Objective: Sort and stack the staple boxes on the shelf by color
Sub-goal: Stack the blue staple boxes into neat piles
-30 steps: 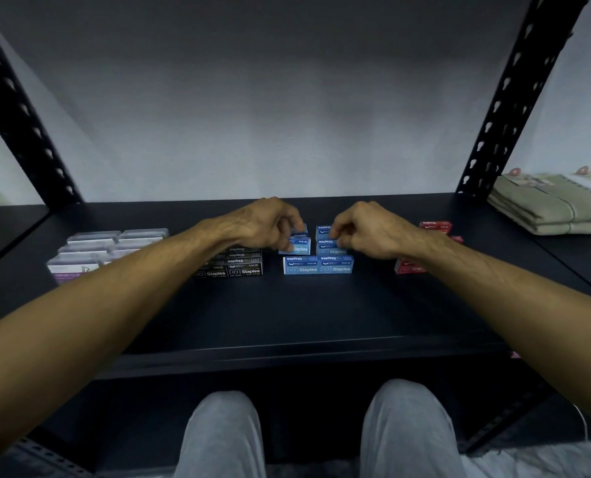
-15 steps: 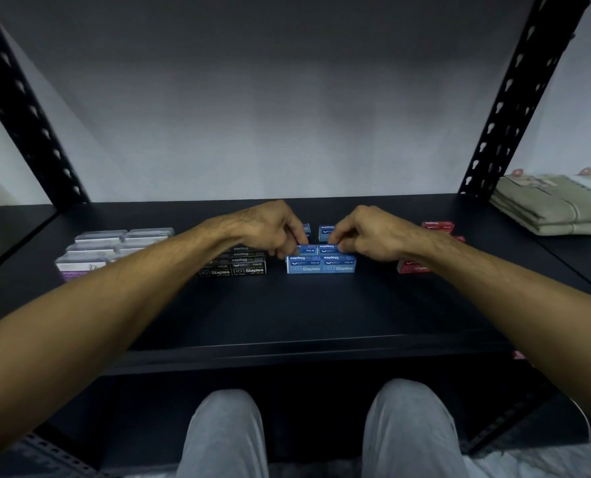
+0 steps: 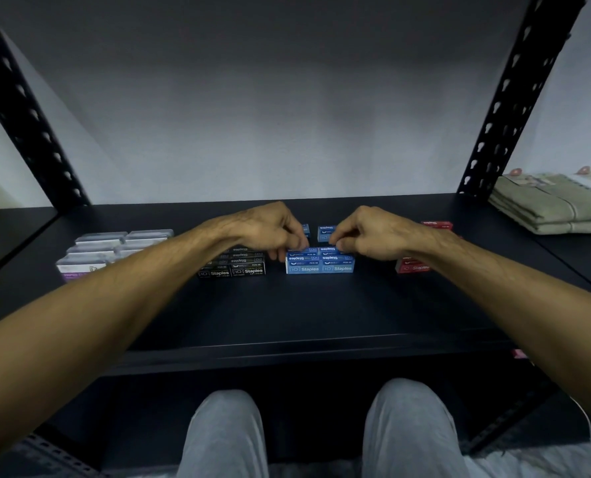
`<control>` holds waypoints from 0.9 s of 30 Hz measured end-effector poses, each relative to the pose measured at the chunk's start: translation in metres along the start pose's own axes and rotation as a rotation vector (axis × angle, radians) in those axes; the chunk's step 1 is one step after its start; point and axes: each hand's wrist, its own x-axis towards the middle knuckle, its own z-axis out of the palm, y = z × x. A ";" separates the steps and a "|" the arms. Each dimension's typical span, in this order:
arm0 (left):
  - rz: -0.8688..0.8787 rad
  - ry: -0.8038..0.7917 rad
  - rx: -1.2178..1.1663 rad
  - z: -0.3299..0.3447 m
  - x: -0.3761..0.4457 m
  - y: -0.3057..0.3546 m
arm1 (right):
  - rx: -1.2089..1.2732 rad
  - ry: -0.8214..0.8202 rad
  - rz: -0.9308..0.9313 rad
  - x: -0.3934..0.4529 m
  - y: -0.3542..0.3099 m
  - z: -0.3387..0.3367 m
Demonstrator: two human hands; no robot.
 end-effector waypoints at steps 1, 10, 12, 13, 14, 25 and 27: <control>-0.005 -0.006 0.005 0.000 -0.001 0.001 | 0.002 -0.003 0.006 -0.001 -0.001 -0.001; 0.017 -0.062 0.165 0.001 -0.004 0.008 | -0.125 -0.132 0.069 0.001 -0.006 0.001; 0.028 -0.064 0.203 0.002 -0.003 0.008 | -0.143 -0.119 0.059 0.003 -0.006 0.004; 0.035 -0.065 0.216 0.003 -0.002 0.007 | -0.152 -0.110 0.051 0.004 -0.005 0.006; 0.045 -0.060 0.230 0.004 -0.001 0.007 | -0.159 -0.098 0.043 0.005 -0.005 0.008; 0.103 0.024 0.337 0.014 0.002 0.004 | -0.139 -0.047 0.004 0.006 -0.003 0.016; 0.105 0.028 0.345 0.014 0.002 0.005 | -0.141 -0.041 0.000 0.006 -0.004 0.016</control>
